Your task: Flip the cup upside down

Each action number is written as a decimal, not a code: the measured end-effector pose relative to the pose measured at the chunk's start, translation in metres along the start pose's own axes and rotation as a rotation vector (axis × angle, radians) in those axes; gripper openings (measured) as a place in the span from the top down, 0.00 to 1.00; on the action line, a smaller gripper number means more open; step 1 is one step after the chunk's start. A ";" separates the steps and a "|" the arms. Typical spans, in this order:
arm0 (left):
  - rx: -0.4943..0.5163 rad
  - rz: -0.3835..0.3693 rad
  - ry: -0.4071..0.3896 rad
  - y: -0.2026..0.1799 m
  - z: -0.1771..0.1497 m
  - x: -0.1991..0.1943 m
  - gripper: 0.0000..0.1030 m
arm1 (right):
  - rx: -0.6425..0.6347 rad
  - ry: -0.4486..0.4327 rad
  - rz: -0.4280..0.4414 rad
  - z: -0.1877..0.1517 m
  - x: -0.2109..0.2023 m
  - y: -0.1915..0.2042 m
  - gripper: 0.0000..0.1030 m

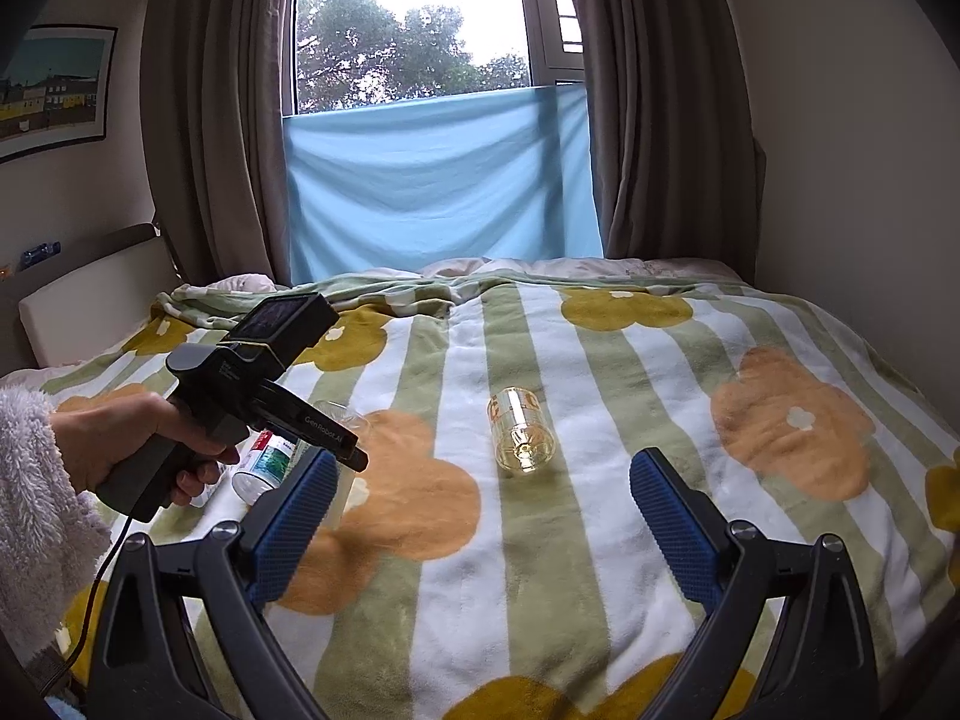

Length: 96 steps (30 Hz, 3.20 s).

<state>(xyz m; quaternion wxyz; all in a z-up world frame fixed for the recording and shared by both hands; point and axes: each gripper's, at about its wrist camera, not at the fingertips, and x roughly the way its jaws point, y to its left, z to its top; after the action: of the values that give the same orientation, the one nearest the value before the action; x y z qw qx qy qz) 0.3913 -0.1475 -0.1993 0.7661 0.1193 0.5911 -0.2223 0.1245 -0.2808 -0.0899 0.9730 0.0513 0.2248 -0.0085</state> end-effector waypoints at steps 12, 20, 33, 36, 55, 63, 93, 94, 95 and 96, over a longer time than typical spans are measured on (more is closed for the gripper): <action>0.052 -0.058 -0.016 -0.038 -0.117 -0.084 0.42 | -0.020 0.022 0.080 -0.019 -0.030 0.015 0.05; 0.044 -0.027 0.101 -0.035 -0.147 -0.061 0.42 | -0.025 0.082 0.130 -0.043 -0.033 0.026 0.05; -0.123 -0.021 0.110 -0.008 -0.126 0.004 0.41 | -0.065 0.136 0.129 -0.057 -0.038 0.029 0.05; -0.147 -0.017 0.111 -0.006 -0.125 0.009 0.41 | -0.065 0.132 0.124 -0.056 -0.041 0.028 0.05; -0.241 0.113 -0.345 0.009 -0.236 -0.109 0.00 | -0.057 0.277 0.265 -0.021 -0.022 0.041 0.05; -0.262 0.074 -0.478 0.018 -0.302 -0.095 0.00 | 0.128 0.638 0.454 -0.011 0.074 0.075 0.05; -0.269 0.084 -0.526 0.035 -0.342 -0.058 0.00 | 0.249 1.027 0.245 -0.056 0.226 0.117 0.41; -0.272 0.084 -0.527 0.036 -0.342 -0.059 0.00 | 0.247 1.001 0.265 -0.051 0.221 0.116 0.41; -0.275 0.085 -0.529 0.036 -0.342 -0.059 0.00 | 0.237 0.968 0.287 -0.046 0.216 0.116 0.41; -0.279 0.089 -0.532 0.037 -0.342 -0.059 0.00 | 0.216 0.925 0.306 -0.040 0.209 0.117 0.41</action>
<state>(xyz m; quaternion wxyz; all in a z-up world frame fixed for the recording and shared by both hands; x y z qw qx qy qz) 0.1056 0.0489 -0.2390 0.9119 -0.0239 0.3889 -0.1287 0.2996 -0.1588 -0.2057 0.7506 0.1827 0.6205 0.1349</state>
